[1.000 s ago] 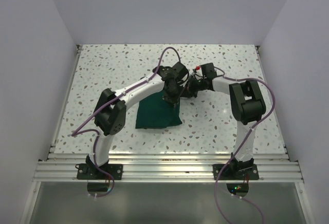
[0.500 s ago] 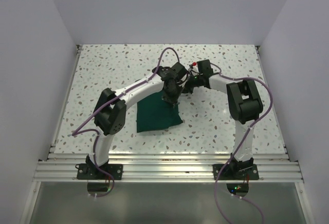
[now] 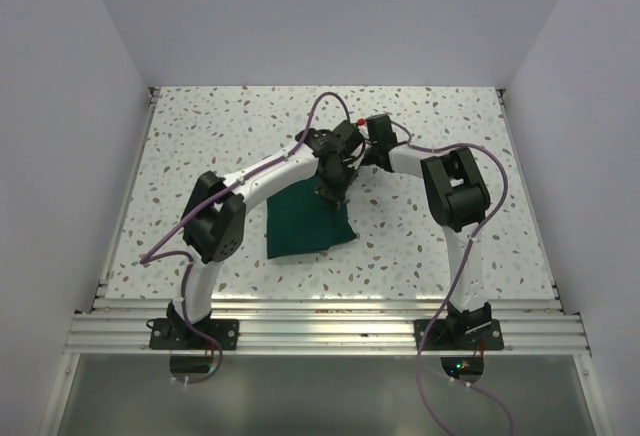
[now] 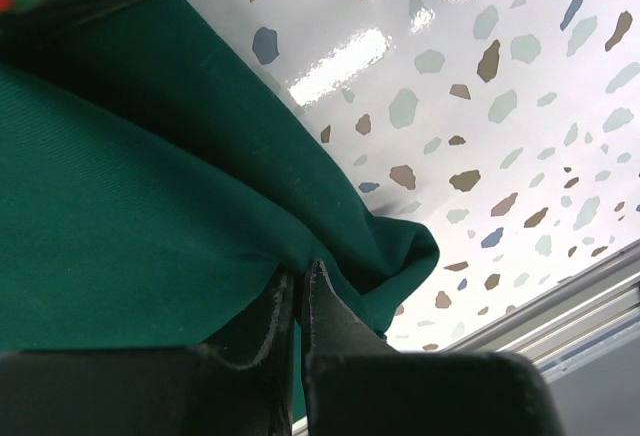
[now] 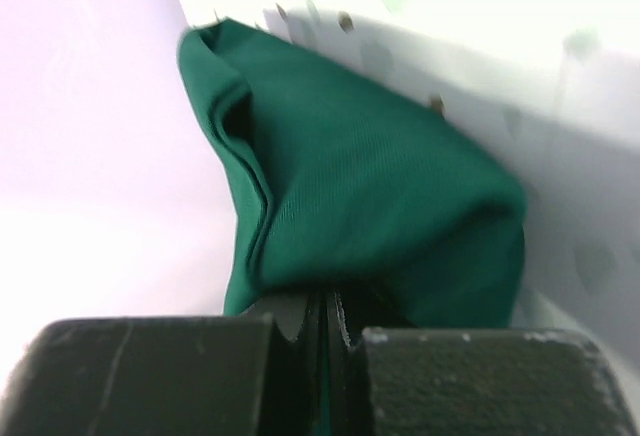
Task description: Prepare the surgical pack
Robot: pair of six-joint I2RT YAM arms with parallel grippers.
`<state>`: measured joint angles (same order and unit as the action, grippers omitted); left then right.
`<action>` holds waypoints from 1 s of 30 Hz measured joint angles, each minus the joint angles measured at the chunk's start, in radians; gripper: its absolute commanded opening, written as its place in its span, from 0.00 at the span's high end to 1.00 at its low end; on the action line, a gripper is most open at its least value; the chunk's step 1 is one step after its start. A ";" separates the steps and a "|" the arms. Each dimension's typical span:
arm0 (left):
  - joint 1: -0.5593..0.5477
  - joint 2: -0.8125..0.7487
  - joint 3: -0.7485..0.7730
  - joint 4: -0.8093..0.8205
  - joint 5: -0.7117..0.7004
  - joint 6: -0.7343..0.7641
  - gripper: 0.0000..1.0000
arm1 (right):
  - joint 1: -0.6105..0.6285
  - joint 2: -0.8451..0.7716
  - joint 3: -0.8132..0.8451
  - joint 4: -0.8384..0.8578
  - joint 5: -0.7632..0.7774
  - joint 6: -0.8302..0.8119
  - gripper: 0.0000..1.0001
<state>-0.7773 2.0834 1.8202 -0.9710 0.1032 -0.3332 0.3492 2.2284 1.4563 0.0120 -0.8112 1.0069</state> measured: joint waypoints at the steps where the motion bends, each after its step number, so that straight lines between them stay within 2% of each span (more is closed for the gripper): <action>1: 0.001 0.000 -0.001 0.004 0.002 0.003 0.99 | 0.002 0.013 0.016 0.012 -0.002 0.008 1.00; 2: 0.002 0.000 -0.004 0.011 0.006 0.005 0.97 | 0.002 0.027 0.033 0.018 -0.003 0.013 1.00; 6: 0.007 0.000 -0.030 0.051 0.021 0.016 0.71 | -0.007 0.070 0.089 0.028 -0.022 0.027 1.00; 8: 0.008 0.000 -0.048 0.076 0.043 0.014 0.63 | -0.014 0.072 0.093 0.022 -0.029 0.022 1.00; 9: 0.008 -0.002 -0.058 0.085 0.053 0.015 0.54 | -0.018 0.071 0.094 0.016 -0.031 0.018 1.00; 12: 0.018 -0.015 -0.099 0.113 0.095 0.012 0.44 | -0.038 0.069 0.096 -0.006 -0.049 -0.006 1.00; 14: 0.034 -0.034 -0.124 0.126 0.134 0.007 0.41 | -0.051 0.060 0.095 -0.035 -0.055 -0.040 1.00; 19: 0.152 -0.127 -0.161 0.157 0.223 -0.016 0.45 | -0.077 -0.013 0.074 -0.196 -0.017 -0.164 0.98; 24: 0.297 -0.173 -0.095 0.209 0.282 -0.043 0.57 | -0.089 -0.111 0.053 -0.360 0.037 -0.281 0.93; 30: 0.331 -0.098 0.029 0.265 0.363 -0.077 0.73 | -0.087 -0.220 0.011 -0.446 0.055 -0.367 0.98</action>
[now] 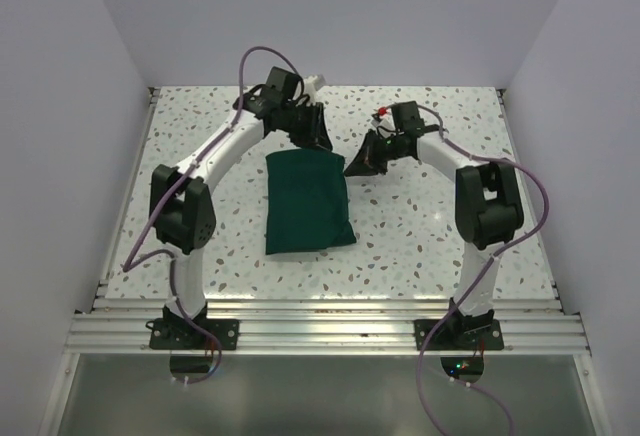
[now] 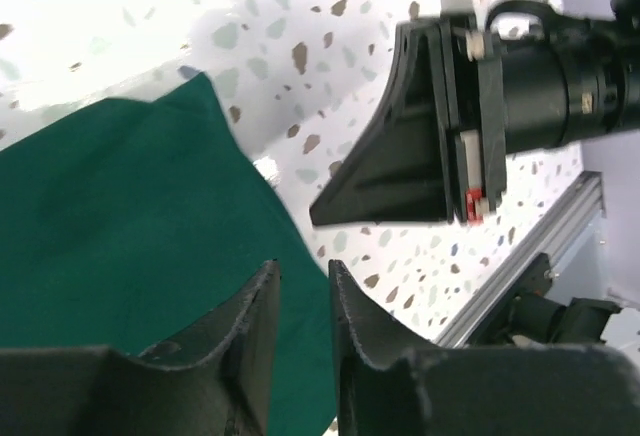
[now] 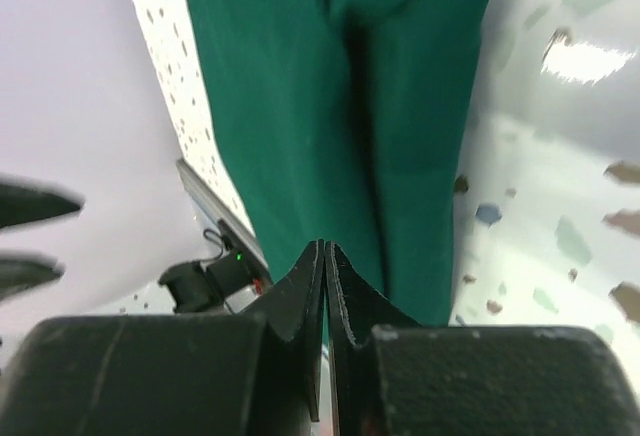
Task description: Prepare the surgical pack
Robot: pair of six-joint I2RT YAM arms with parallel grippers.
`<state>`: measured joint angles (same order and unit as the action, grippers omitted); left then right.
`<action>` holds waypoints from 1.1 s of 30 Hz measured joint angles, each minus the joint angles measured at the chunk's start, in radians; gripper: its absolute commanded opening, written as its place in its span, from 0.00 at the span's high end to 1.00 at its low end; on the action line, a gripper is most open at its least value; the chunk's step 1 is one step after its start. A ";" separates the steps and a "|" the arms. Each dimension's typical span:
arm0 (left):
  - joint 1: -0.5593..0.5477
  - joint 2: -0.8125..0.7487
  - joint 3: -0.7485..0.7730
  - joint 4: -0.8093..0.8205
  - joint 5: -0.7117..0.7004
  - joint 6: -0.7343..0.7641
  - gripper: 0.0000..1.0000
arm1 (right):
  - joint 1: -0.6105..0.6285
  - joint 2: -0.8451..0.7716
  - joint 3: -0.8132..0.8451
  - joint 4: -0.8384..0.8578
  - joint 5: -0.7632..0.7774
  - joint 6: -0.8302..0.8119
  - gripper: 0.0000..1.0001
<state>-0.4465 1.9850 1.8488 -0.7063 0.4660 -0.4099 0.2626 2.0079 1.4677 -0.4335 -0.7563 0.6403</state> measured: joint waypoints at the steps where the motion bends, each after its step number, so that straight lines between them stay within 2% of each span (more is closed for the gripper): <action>1: -0.001 0.022 0.014 0.010 0.018 -0.003 0.75 | 0.001 -0.016 -0.018 0.000 -0.008 -0.005 0.99; 8: -0.004 0.185 0.048 0.055 0.113 -0.050 0.80 | 0.059 -0.053 -0.119 0.013 -0.078 -0.034 1.00; 14: -0.003 0.256 0.050 0.064 0.158 -0.068 0.82 | 0.134 -0.053 -0.217 0.065 -0.125 -0.037 1.00; 22: -0.003 0.323 0.065 0.117 0.212 -0.093 0.82 | 0.122 -0.066 -0.378 0.180 -0.187 -0.034 1.00; 33: 0.005 0.365 0.090 0.171 0.249 -0.138 0.82 | 0.119 -0.234 -0.589 0.232 -0.204 -0.036 1.00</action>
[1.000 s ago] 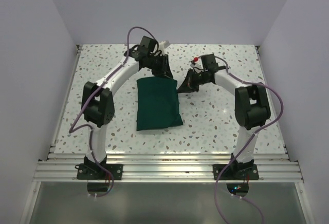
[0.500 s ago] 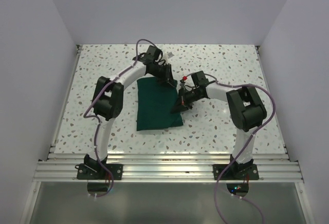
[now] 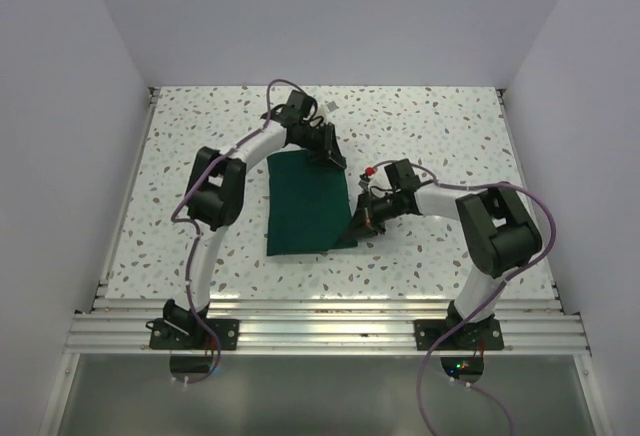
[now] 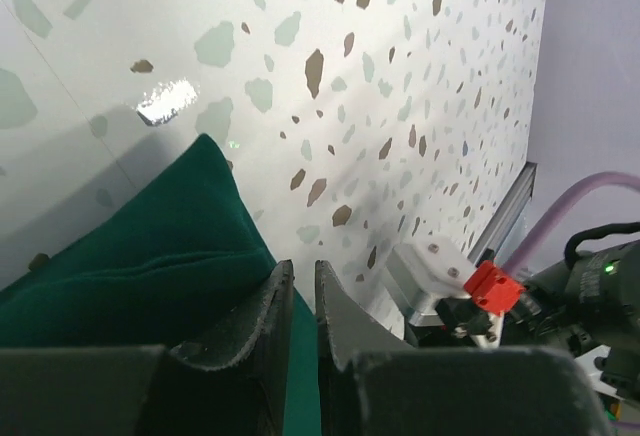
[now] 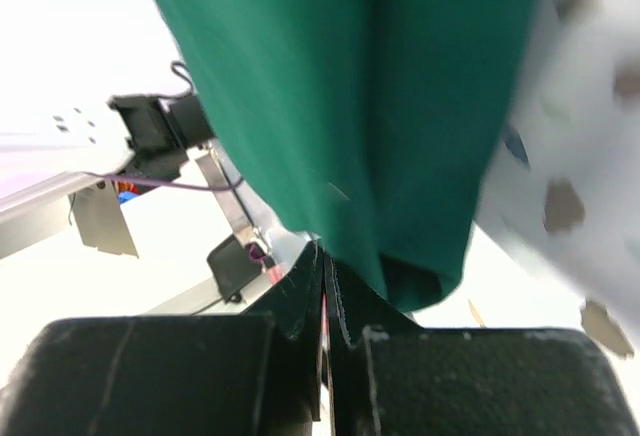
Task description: Prepare the surgical pack
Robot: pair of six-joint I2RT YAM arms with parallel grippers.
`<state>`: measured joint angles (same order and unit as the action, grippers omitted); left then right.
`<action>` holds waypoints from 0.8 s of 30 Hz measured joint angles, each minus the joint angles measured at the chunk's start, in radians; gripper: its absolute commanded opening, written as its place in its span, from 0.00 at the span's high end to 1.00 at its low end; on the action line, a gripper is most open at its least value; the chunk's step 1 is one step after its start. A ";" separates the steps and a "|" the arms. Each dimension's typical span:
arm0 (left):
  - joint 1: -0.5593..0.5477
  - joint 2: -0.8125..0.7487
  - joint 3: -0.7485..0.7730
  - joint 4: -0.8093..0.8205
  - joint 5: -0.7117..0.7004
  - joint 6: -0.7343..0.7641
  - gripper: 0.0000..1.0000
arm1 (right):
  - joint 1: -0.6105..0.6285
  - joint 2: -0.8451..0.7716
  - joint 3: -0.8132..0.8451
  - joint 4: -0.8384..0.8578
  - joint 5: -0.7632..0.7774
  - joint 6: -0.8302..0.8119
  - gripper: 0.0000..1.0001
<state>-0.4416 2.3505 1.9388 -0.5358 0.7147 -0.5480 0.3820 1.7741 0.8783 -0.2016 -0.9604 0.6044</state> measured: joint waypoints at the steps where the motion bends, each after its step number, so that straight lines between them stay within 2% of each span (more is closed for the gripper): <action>1: 0.003 0.005 0.008 0.001 0.000 -0.003 0.82 | 0.000 -0.009 -0.020 0.002 0.000 -0.001 1.00; 8: 0.034 0.055 0.072 0.011 0.022 -0.019 0.81 | -0.006 -0.048 -0.142 -0.014 0.010 -0.002 1.00; 11: 0.050 0.056 0.077 0.011 0.034 -0.024 0.67 | -0.010 -0.079 -0.151 -0.036 0.021 -0.003 1.00; 12: 0.054 0.056 0.081 0.010 0.035 -0.026 0.59 | -0.010 -0.096 -0.150 -0.047 0.027 -0.006 1.00; 15: 0.074 0.031 0.085 -0.004 0.024 -0.013 0.55 | -0.014 -0.147 -0.117 -0.116 0.044 -0.024 1.00; 19: 0.110 -0.090 0.039 -0.029 -0.032 0.024 0.49 | -0.027 -0.161 0.006 -0.217 0.089 -0.060 1.00; 24: 0.157 -0.344 -0.063 -0.066 -0.136 0.087 0.47 | -0.058 -0.129 0.196 -0.358 0.164 -0.109 0.99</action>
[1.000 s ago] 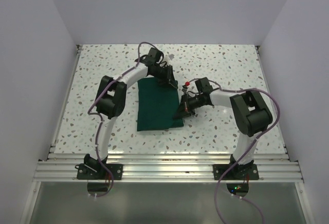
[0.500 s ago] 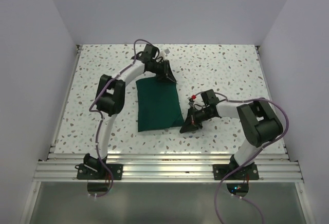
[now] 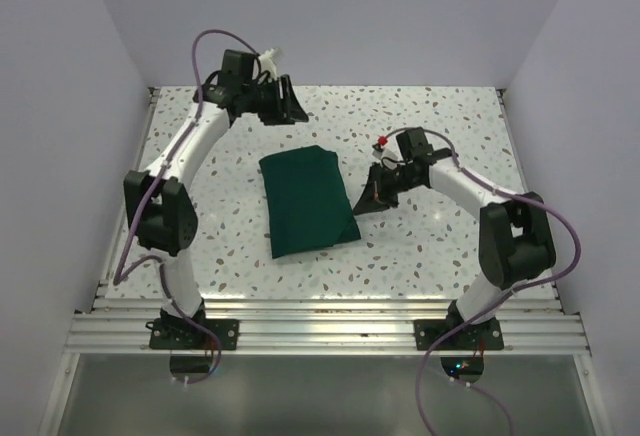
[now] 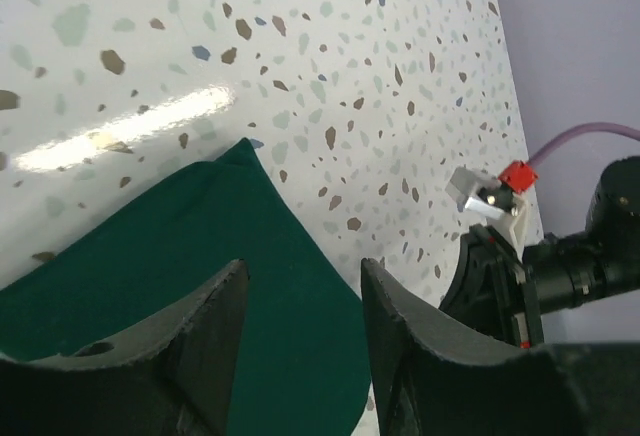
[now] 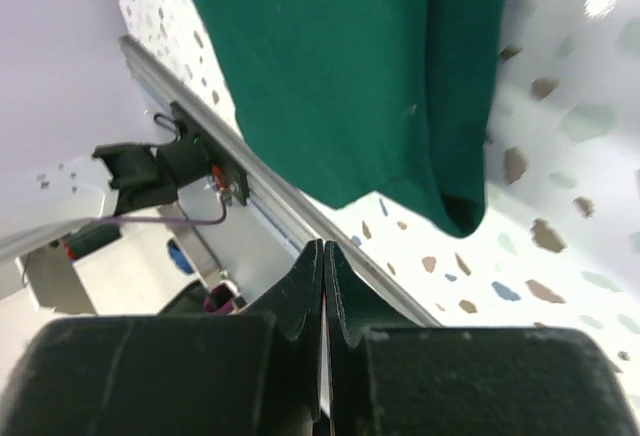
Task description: Prepare the surgical pack
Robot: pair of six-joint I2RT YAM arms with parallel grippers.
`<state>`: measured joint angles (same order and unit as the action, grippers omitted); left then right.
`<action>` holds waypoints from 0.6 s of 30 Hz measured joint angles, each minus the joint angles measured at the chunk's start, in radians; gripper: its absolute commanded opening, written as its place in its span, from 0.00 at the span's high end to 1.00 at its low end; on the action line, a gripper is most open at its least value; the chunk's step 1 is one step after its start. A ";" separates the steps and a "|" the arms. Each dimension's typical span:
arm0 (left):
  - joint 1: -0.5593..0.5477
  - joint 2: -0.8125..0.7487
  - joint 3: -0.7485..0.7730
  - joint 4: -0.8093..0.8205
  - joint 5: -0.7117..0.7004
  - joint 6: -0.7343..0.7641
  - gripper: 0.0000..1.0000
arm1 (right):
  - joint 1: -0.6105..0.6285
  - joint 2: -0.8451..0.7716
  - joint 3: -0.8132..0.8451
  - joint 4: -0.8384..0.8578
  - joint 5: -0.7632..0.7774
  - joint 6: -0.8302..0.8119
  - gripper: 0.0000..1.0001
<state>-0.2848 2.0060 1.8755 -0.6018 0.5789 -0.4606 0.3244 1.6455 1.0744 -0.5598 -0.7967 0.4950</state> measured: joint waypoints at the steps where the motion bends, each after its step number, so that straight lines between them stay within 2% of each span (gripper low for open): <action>1: 0.010 -0.050 -0.018 -0.006 -0.020 0.011 0.47 | -0.007 0.016 0.039 -0.024 0.015 -0.010 0.98; 5: 0.045 -0.222 -0.132 -0.044 -0.124 0.044 0.52 | -0.039 0.104 0.167 -0.114 0.076 -0.044 0.94; 9: 0.069 -0.324 -0.305 -0.082 -0.229 0.063 0.57 | -0.074 0.203 0.290 -0.212 0.171 -0.073 0.89; 14: 0.072 -0.335 -0.480 -0.168 -0.372 0.087 0.57 | -0.089 0.318 0.470 -0.324 0.304 -0.111 0.88; 18: 0.072 -0.319 -0.552 -0.204 -0.414 0.091 0.57 | -0.082 0.393 0.547 -0.360 0.361 -0.123 0.85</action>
<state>-0.2123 1.6871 1.3235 -0.8059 0.1654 -0.3698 0.2428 2.0388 1.6211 -0.9203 -0.4355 0.3717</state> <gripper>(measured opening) 0.430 0.132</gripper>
